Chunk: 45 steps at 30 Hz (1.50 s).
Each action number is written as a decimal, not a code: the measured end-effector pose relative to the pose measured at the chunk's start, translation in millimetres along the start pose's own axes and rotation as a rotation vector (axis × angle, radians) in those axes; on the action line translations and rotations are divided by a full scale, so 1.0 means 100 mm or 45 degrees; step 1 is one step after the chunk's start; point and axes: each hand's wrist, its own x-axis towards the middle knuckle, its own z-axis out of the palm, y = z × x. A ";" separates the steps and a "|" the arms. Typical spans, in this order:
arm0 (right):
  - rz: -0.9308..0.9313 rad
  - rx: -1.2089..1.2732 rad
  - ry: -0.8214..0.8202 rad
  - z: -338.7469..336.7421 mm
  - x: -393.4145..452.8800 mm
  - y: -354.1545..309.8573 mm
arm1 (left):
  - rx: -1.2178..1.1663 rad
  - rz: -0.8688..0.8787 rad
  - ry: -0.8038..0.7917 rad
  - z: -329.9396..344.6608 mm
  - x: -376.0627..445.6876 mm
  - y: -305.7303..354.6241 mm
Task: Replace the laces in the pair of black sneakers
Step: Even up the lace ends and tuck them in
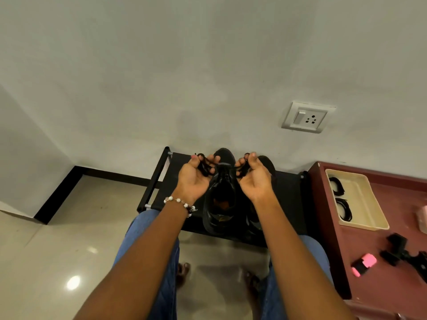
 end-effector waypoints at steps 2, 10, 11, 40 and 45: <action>-0.222 -0.406 0.026 -0.04 0.02 0.02 | 0.210 0.104 0.043 0.01 0.04 -0.01; -0.545 -2.693 -0.392 -0.31 0.16 -0.22 | 2.531 0.745 -0.287 -0.16 0.18 0.25; -0.516 -2.825 -0.420 -0.30 0.16 -0.24 | 2.732 0.630 -0.354 -0.16 0.19 0.25; -0.555 -2.582 -0.273 -0.42 0.20 -0.12 | 2.694 0.124 0.680 -0.43 0.23 0.25; -0.805 -2.733 0.173 -0.33 0.20 -0.11 | 2.775 0.661 0.548 -0.33 0.25 0.23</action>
